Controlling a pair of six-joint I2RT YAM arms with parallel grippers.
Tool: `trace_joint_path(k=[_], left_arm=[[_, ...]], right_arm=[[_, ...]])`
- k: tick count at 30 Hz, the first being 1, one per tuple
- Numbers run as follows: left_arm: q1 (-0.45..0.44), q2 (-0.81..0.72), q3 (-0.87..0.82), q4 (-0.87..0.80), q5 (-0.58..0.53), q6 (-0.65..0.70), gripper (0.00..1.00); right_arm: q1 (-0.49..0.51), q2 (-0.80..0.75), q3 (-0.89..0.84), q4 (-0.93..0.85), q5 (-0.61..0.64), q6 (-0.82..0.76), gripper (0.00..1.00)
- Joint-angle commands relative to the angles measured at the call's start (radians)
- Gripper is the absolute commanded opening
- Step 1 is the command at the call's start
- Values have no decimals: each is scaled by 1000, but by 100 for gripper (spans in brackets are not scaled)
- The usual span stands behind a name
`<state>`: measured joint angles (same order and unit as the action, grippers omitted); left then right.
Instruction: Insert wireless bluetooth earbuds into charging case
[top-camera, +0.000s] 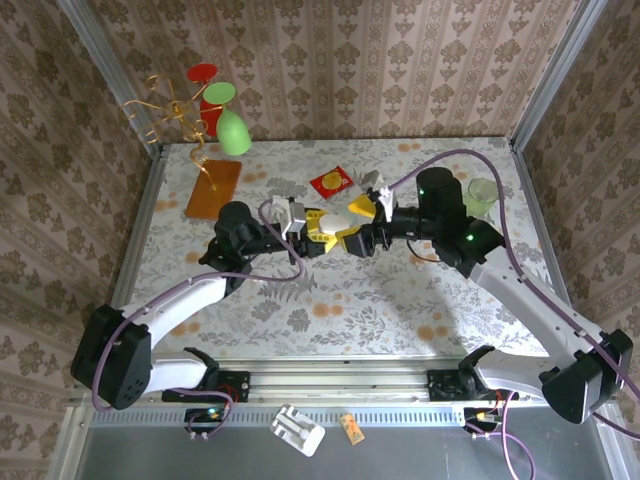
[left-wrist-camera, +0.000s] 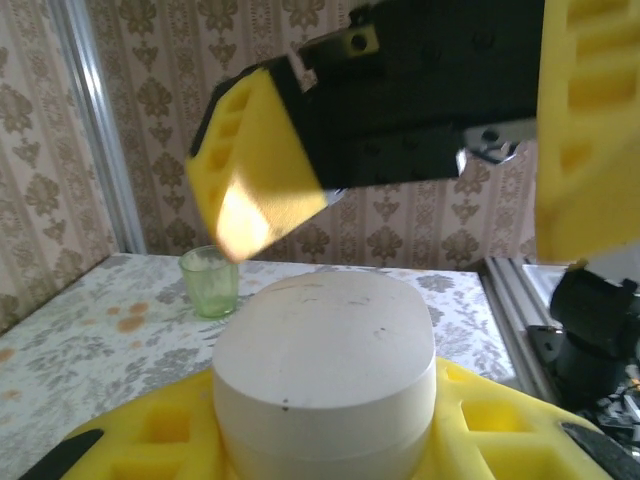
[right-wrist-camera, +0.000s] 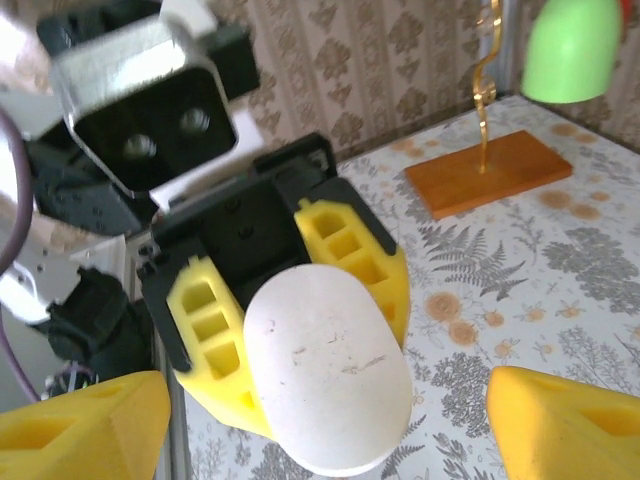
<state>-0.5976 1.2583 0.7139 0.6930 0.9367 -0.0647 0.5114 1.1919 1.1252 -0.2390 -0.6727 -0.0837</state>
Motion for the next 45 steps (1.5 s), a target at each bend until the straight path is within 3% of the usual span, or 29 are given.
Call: trace_joint_path(k=[1,7,20,26,29,33,37,42,45], left_arm=[[4,-35,0,61,89,-81,22],[-18,-61,-54,112,93,-123,21],[-42,-46,-103,145,67,-112,21],[-42,-35,-81,150,75,-129,22],[-39,-28,-75,151,77,-129,22],[-40,-20,-74,166,81,-136,22],[-41,-11,-82,196,76,-151,22],[-41,1,-87,231,67,-173,24],[-41,13,-88,258,66,-195,32]], right_arm=[[6,26,22,-40,-39,-161,83],[3,59,26,-2,55,-161,80],[-13,46,-3,59,79,-167,72],[-13,46,9,20,19,-220,56],[-13,46,19,-28,-47,-246,53],[-13,42,18,-50,-74,-253,27],[-11,31,13,-53,-82,-255,9],[-2,-6,-12,-22,-59,-253,1],[2,-33,-30,-9,-38,-256,1]])
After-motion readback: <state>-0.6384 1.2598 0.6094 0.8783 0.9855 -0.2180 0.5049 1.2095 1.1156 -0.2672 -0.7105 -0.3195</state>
